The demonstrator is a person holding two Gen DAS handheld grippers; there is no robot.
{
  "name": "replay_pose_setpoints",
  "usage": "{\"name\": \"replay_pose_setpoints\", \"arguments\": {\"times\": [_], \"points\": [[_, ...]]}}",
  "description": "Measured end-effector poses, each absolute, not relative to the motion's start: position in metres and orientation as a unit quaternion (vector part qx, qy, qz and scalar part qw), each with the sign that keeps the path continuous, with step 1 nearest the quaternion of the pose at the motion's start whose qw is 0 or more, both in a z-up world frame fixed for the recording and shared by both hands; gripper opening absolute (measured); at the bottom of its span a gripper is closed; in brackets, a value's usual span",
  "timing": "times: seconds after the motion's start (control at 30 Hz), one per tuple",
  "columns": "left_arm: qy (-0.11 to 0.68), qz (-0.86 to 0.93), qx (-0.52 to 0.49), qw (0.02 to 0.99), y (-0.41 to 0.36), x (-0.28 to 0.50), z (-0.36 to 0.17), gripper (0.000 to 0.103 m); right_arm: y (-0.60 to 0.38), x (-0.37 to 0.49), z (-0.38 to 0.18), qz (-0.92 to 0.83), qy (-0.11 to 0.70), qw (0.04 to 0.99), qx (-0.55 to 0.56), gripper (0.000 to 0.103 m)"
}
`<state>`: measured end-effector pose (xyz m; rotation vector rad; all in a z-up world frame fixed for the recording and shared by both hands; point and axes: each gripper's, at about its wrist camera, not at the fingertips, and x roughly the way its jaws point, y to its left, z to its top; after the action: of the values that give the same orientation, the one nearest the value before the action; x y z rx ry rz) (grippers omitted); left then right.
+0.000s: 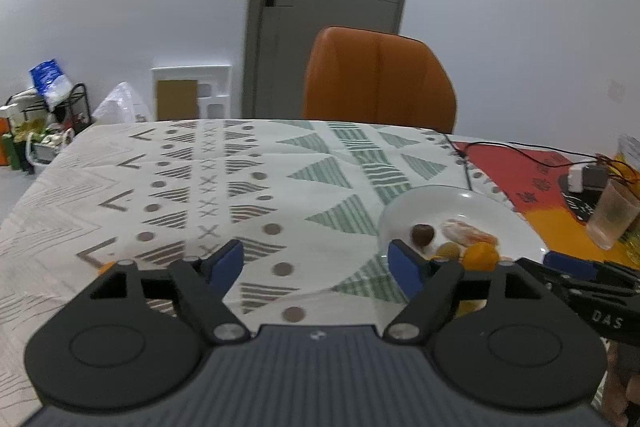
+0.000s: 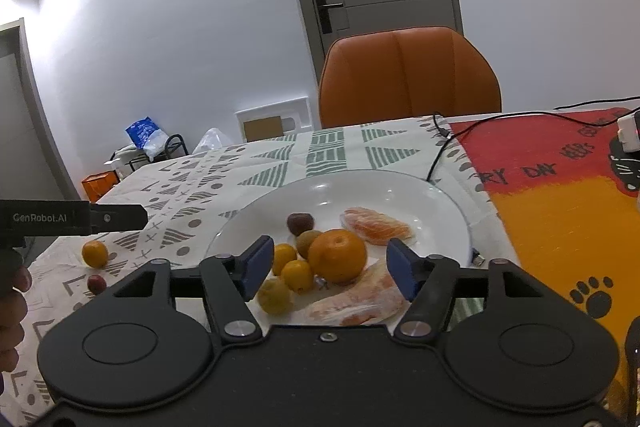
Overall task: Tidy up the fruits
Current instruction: 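Lift both open tools away from the white plate, then move both open tools toward the orange and red plum on the cloth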
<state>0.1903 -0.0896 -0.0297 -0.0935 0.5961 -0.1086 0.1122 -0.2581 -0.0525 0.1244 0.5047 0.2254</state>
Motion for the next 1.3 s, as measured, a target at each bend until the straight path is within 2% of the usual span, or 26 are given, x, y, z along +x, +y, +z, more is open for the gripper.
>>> {"name": "replay_pose_setpoints", "arguments": {"times": [0.17,0.57,0.77,1.3], "points": [[0.289,-0.036,-0.047,0.956,-0.076,0.182,-0.026,0.084,-0.248,0.105,-0.045,0.120,0.239,0.962,0.062,0.081],[0.277,-0.019,-0.044,0.960,-0.048,0.158,-0.017,0.086,-0.219,0.096,-0.037,0.147,0.233,0.959,0.062,0.095],[0.268,-0.009,-0.046,0.962,-0.035,0.147,-0.014,0.091,-0.204,0.092,-0.035,0.161,0.233,0.957,0.059,0.099],[0.262,0.019,-0.057,0.963,0.001,0.121,-0.016,0.092,-0.166,0.079,-0.037,0.196,0.236,0.950,0.048,0.100]]}}
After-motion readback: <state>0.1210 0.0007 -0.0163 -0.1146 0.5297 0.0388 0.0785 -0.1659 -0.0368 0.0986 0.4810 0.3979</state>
